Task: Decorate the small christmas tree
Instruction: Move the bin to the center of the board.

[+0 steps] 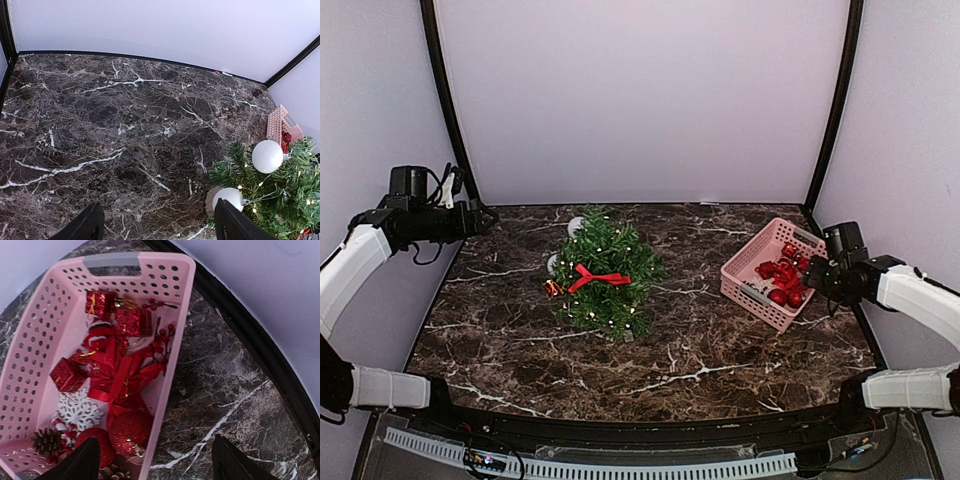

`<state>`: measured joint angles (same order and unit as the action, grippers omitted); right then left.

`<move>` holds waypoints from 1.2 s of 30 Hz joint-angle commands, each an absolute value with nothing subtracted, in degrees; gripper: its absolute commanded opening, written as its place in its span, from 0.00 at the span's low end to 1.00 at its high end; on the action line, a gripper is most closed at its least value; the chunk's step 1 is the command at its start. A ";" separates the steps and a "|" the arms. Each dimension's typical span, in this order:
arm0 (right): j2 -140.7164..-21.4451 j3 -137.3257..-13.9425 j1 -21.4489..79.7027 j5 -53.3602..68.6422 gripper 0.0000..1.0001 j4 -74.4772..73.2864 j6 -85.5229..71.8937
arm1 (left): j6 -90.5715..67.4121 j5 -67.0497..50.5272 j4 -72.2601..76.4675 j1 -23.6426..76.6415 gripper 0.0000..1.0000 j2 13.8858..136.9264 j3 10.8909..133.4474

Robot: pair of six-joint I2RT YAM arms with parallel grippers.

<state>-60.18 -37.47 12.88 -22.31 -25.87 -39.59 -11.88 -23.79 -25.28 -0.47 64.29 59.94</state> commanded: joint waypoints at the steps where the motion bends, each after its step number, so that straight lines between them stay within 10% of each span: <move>1: -65.25 -35.56 10.21 -16.76 0.73 -18.59 -40.23 | -9.26 -26.02 -21.97 -1.48 0.79 63.88 57.70; 15: -70.65 -34.30 9.76 -12.41 0.00 -14.35 -33.80 | -8.92 -25.80 -19.98 -1.58 0.79 62.25 54.10; 36: -57.13 -32.77 13.78 1.90 0.00 -26.46 -34.12 | -6.27 -29.08 -11.95 -1.58 0.79 57.21 45.61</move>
<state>-61.28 -34.06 11.25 -0.80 -25.41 -26.24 -7.60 -26.94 -15.11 -1.34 59.18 46.96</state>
